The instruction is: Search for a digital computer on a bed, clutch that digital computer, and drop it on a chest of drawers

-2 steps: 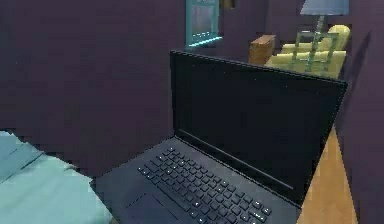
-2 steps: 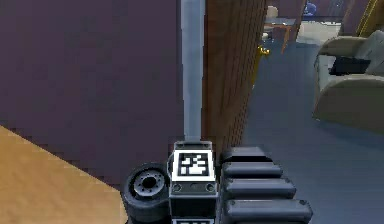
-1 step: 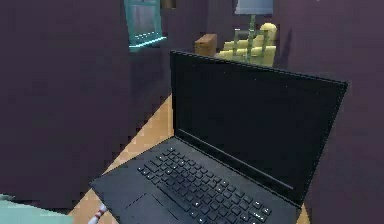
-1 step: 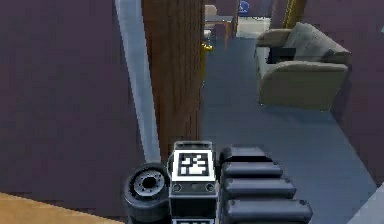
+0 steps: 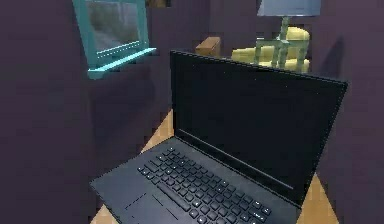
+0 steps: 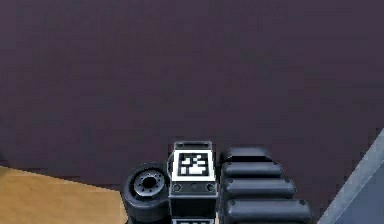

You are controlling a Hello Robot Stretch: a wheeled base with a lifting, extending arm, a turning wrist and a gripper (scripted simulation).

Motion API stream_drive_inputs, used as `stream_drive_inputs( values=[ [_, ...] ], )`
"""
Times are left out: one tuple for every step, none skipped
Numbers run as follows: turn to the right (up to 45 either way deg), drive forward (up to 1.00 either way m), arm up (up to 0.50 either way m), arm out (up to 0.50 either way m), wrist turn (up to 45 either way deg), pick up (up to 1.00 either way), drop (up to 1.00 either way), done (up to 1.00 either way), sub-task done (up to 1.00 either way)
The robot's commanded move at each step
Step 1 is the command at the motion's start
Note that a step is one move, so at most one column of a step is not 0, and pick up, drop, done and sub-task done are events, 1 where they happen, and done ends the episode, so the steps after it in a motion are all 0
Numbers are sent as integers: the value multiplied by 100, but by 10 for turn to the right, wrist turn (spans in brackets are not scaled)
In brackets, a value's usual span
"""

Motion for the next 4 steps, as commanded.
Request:
stream_drive_inputs(
  values=[
    [30, 0, 0, 0, 0, 0, 0, 0, 0],
    [0, 100, 0, 0, 0, 0, 0, 0, 0],
    [0, 60, 0, 0, 0, 0, 0, 0, 0],
    [-60, 0, 0, 0, 0, 0, 0, 0, 0]
  ],
)
